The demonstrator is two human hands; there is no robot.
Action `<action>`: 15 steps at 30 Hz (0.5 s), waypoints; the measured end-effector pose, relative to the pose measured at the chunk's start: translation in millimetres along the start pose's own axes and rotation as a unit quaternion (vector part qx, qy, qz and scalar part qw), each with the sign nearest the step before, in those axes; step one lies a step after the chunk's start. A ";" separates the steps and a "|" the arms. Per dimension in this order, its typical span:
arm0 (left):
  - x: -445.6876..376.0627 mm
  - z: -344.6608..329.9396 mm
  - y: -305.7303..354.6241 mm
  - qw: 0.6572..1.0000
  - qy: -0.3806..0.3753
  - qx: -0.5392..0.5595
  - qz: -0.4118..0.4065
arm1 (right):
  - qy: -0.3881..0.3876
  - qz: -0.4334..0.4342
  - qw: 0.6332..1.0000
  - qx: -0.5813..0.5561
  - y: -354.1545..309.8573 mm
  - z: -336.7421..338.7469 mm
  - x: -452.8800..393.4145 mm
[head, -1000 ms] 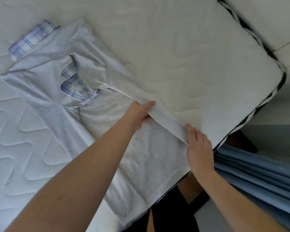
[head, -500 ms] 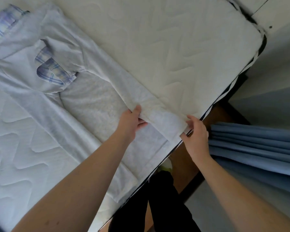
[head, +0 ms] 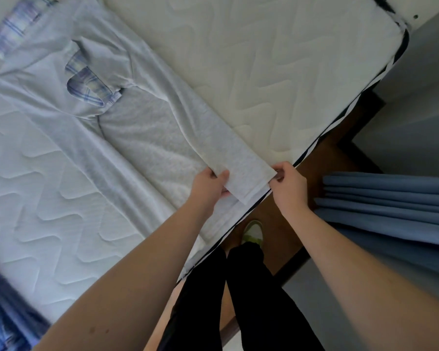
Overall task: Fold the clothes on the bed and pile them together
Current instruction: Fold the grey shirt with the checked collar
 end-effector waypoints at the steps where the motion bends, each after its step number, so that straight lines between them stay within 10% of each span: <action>1: 2.6 3.0 -6.8 1.000 0.010 -0.009 0.006 | -0.003 -0.008 1.000 0.003 1.8 -0.1 -0.2; 8: 9.5 14.6 -3.4 0.974 0.047 -0.217 -0.040 | 0.042 -0.140 0.988 -0.041 33.4 7.6 2.3; 15: -10.2 84.2 51.5 0.945 0.262 -0.155 -0.120 | 0.009 -0.224 0.942 -0.252 43.9 -19.3 24.2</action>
Point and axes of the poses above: each hand's wrist, its own x-axis away from the middle knuckle, its own z-axis out of the back of the hand, y = z × x, the point moved 9 cm from there along -x, towards the middle knuckle, and after that the axes turned 12 degrees about -x, right-handed, at the moved point
